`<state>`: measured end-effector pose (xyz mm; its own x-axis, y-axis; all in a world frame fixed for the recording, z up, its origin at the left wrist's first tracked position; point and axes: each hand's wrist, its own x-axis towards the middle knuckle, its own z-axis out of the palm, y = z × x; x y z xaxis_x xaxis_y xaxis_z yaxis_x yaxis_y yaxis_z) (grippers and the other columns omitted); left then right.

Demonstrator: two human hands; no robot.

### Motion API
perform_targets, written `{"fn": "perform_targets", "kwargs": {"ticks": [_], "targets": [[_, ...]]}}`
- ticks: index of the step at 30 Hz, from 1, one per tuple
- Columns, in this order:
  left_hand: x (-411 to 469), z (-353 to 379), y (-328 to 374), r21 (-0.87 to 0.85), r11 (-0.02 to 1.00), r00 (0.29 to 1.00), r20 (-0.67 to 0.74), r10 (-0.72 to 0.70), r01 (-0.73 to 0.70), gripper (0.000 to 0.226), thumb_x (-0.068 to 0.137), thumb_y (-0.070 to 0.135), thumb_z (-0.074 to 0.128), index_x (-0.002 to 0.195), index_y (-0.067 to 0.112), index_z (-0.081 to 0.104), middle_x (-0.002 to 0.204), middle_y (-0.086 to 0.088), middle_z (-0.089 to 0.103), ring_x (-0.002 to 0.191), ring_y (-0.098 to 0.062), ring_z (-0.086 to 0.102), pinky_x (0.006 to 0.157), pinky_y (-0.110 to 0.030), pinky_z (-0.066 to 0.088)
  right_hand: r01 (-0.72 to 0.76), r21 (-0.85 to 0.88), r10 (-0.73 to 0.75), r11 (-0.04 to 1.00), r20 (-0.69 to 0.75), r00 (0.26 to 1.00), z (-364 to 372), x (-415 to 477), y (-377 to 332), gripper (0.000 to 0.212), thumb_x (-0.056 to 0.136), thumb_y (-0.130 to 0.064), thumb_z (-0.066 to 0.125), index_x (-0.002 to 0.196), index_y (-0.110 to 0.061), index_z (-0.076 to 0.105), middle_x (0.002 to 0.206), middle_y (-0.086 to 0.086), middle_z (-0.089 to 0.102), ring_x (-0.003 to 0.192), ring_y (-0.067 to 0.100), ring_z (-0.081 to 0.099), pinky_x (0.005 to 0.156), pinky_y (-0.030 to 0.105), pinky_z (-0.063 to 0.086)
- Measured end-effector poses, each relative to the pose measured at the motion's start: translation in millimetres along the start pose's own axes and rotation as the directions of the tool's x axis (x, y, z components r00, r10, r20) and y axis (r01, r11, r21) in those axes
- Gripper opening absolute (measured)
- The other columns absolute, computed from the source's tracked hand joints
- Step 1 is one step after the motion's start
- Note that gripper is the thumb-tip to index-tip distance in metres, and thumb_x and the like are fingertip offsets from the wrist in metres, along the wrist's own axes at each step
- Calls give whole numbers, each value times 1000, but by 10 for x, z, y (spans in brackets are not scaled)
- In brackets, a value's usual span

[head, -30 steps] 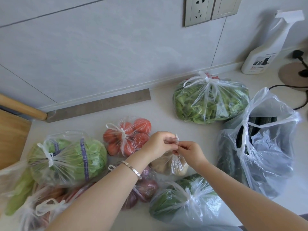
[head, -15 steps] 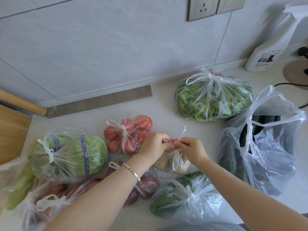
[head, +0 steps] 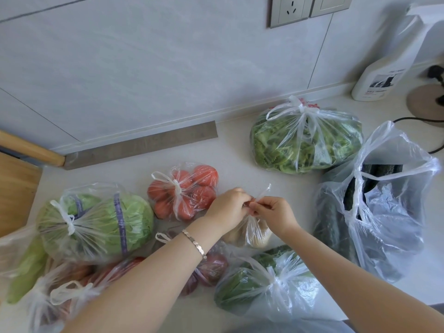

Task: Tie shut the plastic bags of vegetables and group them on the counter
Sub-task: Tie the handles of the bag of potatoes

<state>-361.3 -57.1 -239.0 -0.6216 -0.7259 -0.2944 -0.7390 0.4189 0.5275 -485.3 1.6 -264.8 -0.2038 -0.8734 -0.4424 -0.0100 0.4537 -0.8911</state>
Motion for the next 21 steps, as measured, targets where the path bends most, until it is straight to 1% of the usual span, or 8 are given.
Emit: {"fn": "perform_targets", "kwargs": {"ticks": [3,5,7,10,13,17,19,21], "targets": [[50,18,-17,-220,968,992,53,-114,123,19,84,18,63,84,1,71,69,-7,61,65,-16,55,59,-25,38,-6,41,7,999,-28,1000,-27,-36,15,8,80,-4,66,77,-7,73,79,19,70,67,20,61,74,34,53],[48,32,-41,-314,934,985,73,-156,171,18,81,19,68,77,2,72,56,0,56,53,-8,46,56,-22,35,-23,57,28,998,-85,996,-33,-41,28,14,77,-3,69,67,-13,72,73,12,71,65,20,60,69,35,53],[45,85,-51,-354,914,979,90,-180,201,15,79,19,70,85,5,74,69,-4,68,62,-10,55,67,-27,46,-44,76,54,996,-129,990,-38,-28,37,18,76,-4,70,63,-15,71,60,0,67,53,13,57,56,22,51],[21,155,-41,-396,889,973,69,-221,230,18,82,17,67,96,7,72,94,-10,72,81,-12,61,83,-30,50,-77,115,95,990,-157,983,-35,-4,22,17,78,-4,69,64,-15,68,62,0,66,50,6,60,51,13,51],[8,204,-49,-428,868,967,90,-239,254,22,85,20,64,103,8,69,89,-2,68,81,-10,58,78,-23,47,-95,160,123,983,-178,976,-23,8,18,19,80,-4,67,64,-15,67,64,4,66,57,13,62,55,17,55],[13,282,-61,-461,840,954,55,-295,287,20,84,26,65,96,11,69,82,2,64,79,-12,59,74,-24,46,-100,123,124,987,-198,972,12,19,32,17,80,-7,68,64,-13,64,65,7,65,62,21,60,65,34,56],[22,306,-60,-493,816,945,41,-324,301,18,84,25,65,94,11,70,85,0,65,82,-14,60,77,-26,48,-103,57,113,993,-228,967,21,29,28,12,78,-12,71,72,-14,60,69,4,64,59,18,58,60,31,53],[29,315,-57,-531,778,932,64,-358,335,18,85,22,64,94,8,71,87,-5,68,82,-14,60,79,-27,48,-104,10,103,995,-248,963,22,21,35,22,76,-15,74,85,-15,54,73,0,62,60,14,58,56,23,50]]}}
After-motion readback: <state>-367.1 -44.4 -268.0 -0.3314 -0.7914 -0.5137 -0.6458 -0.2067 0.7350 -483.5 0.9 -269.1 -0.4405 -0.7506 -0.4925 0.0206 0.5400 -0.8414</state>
